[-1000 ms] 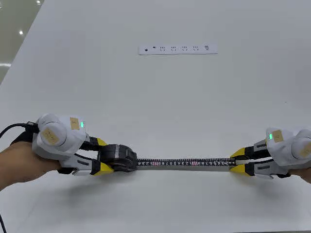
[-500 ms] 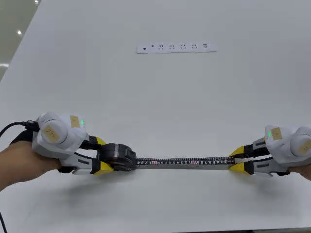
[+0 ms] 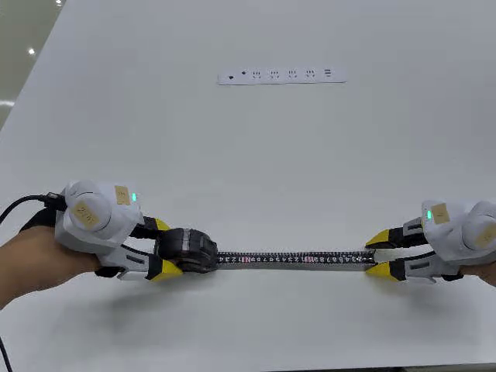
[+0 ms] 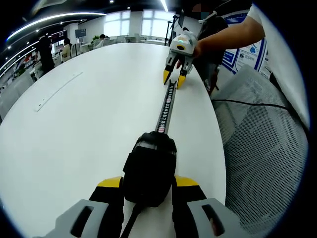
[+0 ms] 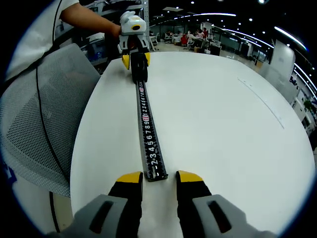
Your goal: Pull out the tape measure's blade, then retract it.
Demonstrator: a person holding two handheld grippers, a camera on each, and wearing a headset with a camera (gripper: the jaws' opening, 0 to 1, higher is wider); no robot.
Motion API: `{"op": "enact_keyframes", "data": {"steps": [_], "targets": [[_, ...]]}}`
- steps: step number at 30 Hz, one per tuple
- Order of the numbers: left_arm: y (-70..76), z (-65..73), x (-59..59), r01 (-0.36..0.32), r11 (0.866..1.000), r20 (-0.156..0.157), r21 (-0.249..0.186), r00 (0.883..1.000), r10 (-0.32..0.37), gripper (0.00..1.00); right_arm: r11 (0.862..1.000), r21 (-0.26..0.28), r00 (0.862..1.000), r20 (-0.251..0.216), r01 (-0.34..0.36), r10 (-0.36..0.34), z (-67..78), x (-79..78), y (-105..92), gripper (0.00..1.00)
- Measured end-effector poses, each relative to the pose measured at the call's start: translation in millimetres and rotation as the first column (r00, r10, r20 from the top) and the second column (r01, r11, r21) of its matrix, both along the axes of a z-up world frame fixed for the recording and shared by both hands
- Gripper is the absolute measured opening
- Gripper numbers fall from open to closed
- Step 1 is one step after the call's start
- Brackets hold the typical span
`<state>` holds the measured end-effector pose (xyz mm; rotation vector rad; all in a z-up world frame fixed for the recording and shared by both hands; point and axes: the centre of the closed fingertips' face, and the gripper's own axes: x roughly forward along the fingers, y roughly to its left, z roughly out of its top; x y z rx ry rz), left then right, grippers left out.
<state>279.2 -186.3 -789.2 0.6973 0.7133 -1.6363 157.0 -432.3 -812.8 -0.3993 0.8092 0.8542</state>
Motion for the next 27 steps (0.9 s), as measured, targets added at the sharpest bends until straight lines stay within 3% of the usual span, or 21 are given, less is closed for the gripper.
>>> {"op": "enact_keyframes", "data": {"steps": [9, 17, 20, 27], "targets": [[3.0, -1.0, 0.7, 0.006, 1.000, 0.011, 0.000, 1.000, -0.006, 0.40, 0.999, 0.025, 0.999, -0.003, 0.036, -0.036, 4.6, -1.8, -2.5, 0.30], [3.7, 5.3, 3.1, -0.042, 0.999, -0.005, -0.034, 0.999, 0.042, 0.45, 0.998, 0.033, 0.998, 0.009, 0.060, -0.060, 12.8, -5.8, -3.3, 0.36], [7.4, 6.3, 3.3, -0.041, 0.999, 0.008, -0.032, 0.999, 0.042, 0.48, 0.997, 0.029, 0.997, 0.021, 0.072, -0.073, 16.0, -5.2, -5.7, 0.40], [13.0, 15.8, 6.4, -0.092, 0.994, 0.007, -0.054, 0.996, 0.092, 0.54, 0.994, 0.035, 0.994, 0.036, 0.100, -0.102, 20.3, -5.7, -8.7, 0.45]]}}
